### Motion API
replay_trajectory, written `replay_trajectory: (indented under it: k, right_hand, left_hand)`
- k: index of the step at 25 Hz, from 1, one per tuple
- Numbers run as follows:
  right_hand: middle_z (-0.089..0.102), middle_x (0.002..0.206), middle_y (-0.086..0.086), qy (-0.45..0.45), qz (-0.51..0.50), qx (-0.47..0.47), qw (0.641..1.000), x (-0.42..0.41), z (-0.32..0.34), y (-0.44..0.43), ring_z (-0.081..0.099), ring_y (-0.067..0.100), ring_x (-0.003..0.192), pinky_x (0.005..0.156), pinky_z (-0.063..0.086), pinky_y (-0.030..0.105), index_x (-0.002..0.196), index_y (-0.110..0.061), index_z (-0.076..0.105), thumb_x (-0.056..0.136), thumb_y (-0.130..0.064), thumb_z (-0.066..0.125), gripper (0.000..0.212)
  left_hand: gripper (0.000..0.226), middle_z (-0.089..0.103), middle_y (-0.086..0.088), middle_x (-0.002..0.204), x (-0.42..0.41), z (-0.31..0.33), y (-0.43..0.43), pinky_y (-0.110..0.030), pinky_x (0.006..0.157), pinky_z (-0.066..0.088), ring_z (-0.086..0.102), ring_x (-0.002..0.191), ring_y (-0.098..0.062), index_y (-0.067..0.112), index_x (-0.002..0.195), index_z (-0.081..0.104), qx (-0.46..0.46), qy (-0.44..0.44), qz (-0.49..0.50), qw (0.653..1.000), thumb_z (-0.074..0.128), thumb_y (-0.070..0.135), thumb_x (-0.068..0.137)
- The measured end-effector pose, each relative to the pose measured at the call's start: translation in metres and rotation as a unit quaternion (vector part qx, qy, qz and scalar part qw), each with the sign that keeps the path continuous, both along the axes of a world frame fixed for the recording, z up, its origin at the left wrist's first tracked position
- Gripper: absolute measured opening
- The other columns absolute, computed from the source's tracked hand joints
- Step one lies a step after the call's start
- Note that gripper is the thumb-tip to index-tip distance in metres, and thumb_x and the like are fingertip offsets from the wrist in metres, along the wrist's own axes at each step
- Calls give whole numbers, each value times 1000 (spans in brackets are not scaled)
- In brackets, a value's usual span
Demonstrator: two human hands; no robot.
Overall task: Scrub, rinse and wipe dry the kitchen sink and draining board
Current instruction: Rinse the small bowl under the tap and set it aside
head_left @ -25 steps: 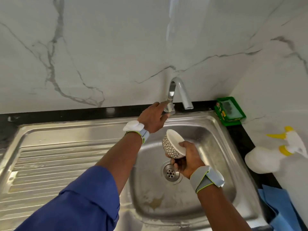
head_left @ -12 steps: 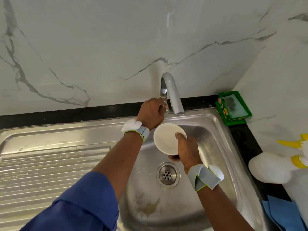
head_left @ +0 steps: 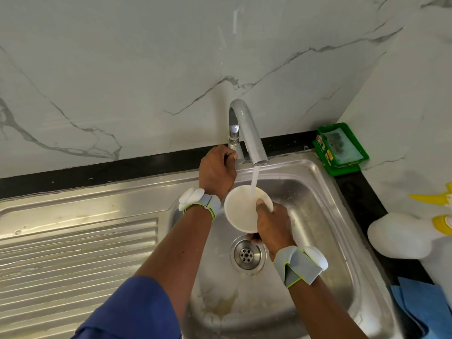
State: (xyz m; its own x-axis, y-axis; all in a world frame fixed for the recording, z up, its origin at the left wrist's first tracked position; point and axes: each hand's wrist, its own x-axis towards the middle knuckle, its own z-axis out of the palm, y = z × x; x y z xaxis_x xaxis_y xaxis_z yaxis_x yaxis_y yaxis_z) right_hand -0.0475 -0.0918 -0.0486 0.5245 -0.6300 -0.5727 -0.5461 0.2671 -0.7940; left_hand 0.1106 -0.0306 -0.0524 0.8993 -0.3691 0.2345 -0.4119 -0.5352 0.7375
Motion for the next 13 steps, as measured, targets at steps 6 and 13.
replay_trajectory:
  k: [6,13]
  right_hand:
    - [69,97,20,1,-1,-10,1000,1,-4,-3,68,34,60,41,49,26,117,-14,62,100,-37,48,32]
    - [69,98,17,11,5,-14,1000,-1,-3,-3,69,32,59,43,51,27,119,-16,62,100,-33,48,29]
  left_hand:
    - [8,68,9,89,-1,-17,4,-25,78,50,64,84,-16,16,98,71,-41,114,59,991,64,17,99]
    - [13,68,7,95,1,-21,6,-28,80,46,62,90,-15,16,106,71,-31,146,63,987,61,23,102]
